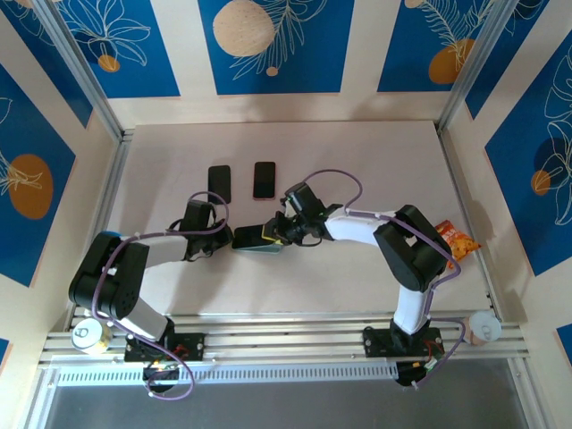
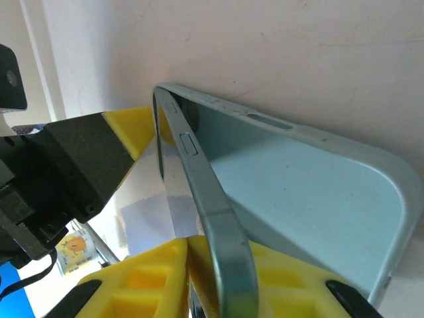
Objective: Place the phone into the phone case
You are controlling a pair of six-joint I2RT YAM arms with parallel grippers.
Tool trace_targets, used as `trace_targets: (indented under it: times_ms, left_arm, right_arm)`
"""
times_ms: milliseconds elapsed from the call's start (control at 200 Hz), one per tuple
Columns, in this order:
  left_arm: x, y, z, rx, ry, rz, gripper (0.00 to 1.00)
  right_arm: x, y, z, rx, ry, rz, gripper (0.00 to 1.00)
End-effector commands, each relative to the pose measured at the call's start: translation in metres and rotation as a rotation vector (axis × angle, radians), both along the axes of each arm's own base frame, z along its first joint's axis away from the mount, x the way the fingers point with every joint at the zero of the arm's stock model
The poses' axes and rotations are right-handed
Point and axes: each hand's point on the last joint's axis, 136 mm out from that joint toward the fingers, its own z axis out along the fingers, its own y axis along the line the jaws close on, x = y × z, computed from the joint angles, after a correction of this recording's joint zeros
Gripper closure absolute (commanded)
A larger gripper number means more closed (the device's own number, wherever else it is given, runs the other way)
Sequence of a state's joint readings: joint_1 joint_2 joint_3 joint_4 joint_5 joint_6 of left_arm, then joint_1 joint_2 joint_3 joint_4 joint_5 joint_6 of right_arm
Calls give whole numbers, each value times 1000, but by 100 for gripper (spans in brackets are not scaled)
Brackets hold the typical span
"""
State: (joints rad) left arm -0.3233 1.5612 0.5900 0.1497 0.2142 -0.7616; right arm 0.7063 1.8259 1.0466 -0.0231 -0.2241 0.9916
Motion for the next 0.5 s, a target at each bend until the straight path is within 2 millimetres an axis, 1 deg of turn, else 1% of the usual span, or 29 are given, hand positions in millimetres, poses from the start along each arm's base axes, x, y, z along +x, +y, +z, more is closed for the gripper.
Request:
trace_targets:
  times_ms: [0, 120, 280, 495]
  left_arm:
    - [-2, -24, 3, -53, -7, -60, 100]
    - [-1, -23, 5, -53, -16, -58, 100]
    - [-1, -22, 7, -53, -21, -53, 100]
    - [-2, -23, 8, -61, -25, -51, 100]
  right_arm:
    - [-17, -19, -37, -173, 79, 7, 76]
    - [-16, -18, -33, -196, 85, 18, 65]
    - [-14, -20, -32, -244, 97, 22, 59]
    - [-15, -20, -28, -280, 120, 33, 47]
